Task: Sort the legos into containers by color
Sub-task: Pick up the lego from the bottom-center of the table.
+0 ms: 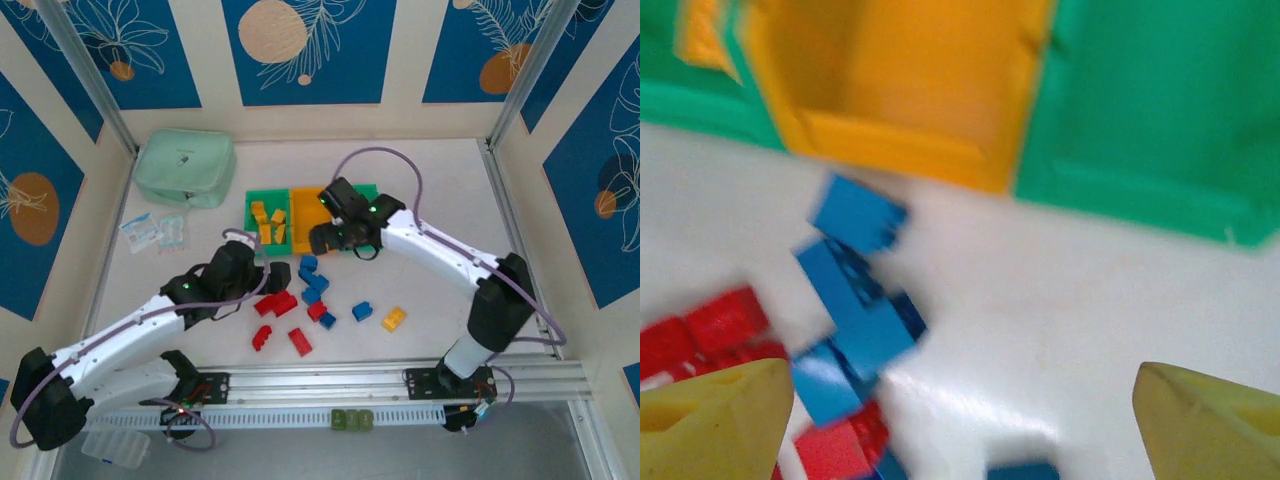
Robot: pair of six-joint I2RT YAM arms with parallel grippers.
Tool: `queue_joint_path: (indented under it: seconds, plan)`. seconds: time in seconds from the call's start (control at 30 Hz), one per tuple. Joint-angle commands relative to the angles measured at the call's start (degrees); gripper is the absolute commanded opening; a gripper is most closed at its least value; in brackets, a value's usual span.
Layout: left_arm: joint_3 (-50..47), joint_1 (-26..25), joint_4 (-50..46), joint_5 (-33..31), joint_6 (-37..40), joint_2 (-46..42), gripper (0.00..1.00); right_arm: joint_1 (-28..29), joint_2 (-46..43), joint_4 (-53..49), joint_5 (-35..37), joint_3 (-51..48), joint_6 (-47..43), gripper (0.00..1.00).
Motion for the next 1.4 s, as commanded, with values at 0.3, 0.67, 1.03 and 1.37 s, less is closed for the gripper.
queue_joint_path:
  seconds: [0.3,0.67,1.03,1.37]
  plan:
    - [2.8,-5.7,9.9,6.5,5.4,7.2,0.99,-0.9,-18.1,-14.9,0.6,-23.5,27.6,0.91]
    - [3.2,-6.9,11.6,7.3,6.1,9.7,0.99,-0.9,-18.3,-3.2,-4.8,-34.7,34.9,0.79]
    - [3.0,-6.8,10.2,6.7,5.7,8.7,0.99,-1.1,-13.5,4.3,-5.8,-37.2,36.0,0.63]
    - [4.2,-6.8,9.8,6.6,5.7,9.8,0.99,-1.5,-12.2,5.8,-4.8,-38.6,35.3,0.5]
